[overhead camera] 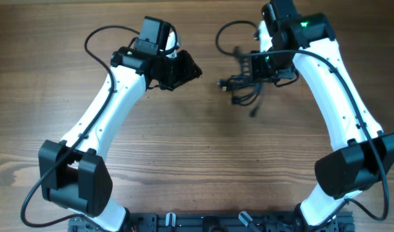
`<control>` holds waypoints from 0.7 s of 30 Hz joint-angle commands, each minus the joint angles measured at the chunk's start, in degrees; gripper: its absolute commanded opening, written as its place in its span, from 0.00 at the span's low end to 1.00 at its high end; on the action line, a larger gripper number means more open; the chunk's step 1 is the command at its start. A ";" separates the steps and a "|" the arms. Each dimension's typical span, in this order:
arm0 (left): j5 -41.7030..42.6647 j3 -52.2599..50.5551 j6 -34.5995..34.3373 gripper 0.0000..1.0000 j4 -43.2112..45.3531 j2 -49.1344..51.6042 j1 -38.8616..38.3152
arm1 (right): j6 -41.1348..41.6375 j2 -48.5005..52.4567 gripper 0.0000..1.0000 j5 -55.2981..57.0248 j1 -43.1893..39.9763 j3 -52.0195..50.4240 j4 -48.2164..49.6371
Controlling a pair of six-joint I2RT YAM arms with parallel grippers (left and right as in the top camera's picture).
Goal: Untangle cables
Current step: 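Release the cables onto the table and open both grippers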
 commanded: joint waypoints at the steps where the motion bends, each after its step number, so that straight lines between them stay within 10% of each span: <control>1: 4.04 0.44 2.56 0.40 -5.03 0.48 4.50 | 3.15 -0.20 0.04 9.77 -0.02 -1.38 0.96; 6: 4.00 0.44 2.10 0.42 -5.07 0.48 6.49 | -22.49 -0.20 0.04 -19.96 -0.02 -6.49 4.22; 10: 4.02 0.44 2.08 0.46 -5.05 0.48 6.49 | -25.81 -0.22 0.06 -23.78 -0.02 -7.23 4.55; 14: 3.98 0.44 1.07 0.48 -4.48 0.48 6.49 | -27.17 -0.22 0.67 -32.81 0.55 -7.26 3.61; 18: 3.80 0.44 0.83 0.49 -3.96 0.48 6.49 | -28.44 -0.22 0.82 -31.93 3.72 -7.26 3.19; 21: 3.10 0.44 0.79 0.49 -3.19 0.50 5.68 | -7.78 -0.22 0.86 -20.09 2.03 -7.23 7.19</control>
